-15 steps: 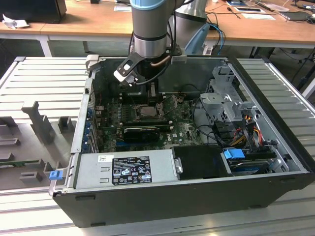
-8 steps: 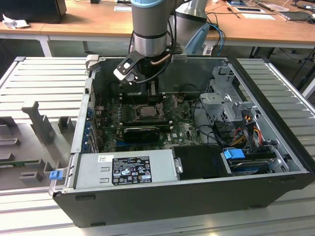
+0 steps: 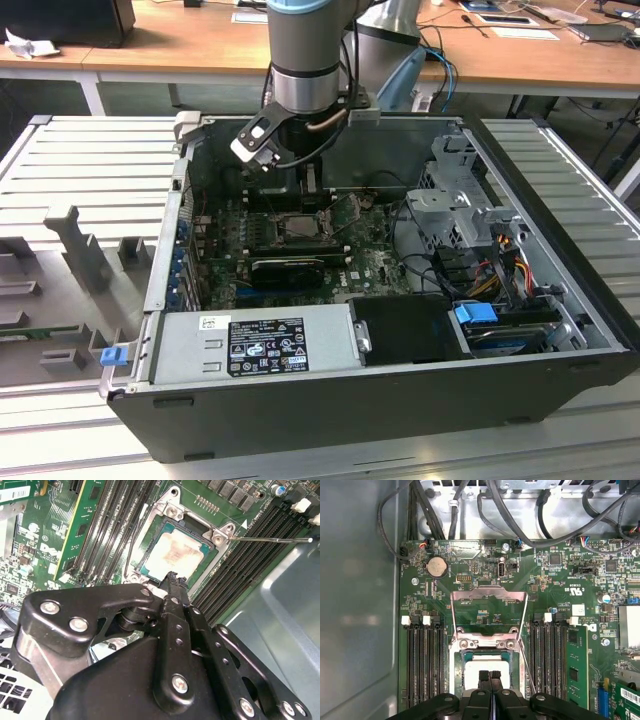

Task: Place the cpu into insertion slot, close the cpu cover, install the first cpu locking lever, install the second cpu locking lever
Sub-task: 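Close the cpu cover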

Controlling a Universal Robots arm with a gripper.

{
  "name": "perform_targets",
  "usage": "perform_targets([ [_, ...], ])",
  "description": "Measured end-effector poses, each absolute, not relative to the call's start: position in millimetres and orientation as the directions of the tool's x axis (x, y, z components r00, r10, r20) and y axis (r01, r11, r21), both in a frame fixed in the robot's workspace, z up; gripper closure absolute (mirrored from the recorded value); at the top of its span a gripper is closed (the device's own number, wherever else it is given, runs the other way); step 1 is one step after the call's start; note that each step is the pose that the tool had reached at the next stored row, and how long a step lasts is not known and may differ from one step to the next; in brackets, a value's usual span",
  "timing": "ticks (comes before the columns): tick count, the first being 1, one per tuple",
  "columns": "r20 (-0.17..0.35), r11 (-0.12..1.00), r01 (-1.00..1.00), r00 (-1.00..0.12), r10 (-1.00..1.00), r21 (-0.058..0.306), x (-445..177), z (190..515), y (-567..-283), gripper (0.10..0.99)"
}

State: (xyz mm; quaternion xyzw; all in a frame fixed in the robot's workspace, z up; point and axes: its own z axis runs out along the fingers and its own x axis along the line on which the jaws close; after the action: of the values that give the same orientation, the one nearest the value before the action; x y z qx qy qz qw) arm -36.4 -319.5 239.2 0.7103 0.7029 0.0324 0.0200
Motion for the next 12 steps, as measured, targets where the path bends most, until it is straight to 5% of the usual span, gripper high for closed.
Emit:
perform_targets([
  [12, 0.018, -0.011, 0.997, 0.010, 1.000, 0.074, -36.4, 244.2, -319.5, 0.980],
])
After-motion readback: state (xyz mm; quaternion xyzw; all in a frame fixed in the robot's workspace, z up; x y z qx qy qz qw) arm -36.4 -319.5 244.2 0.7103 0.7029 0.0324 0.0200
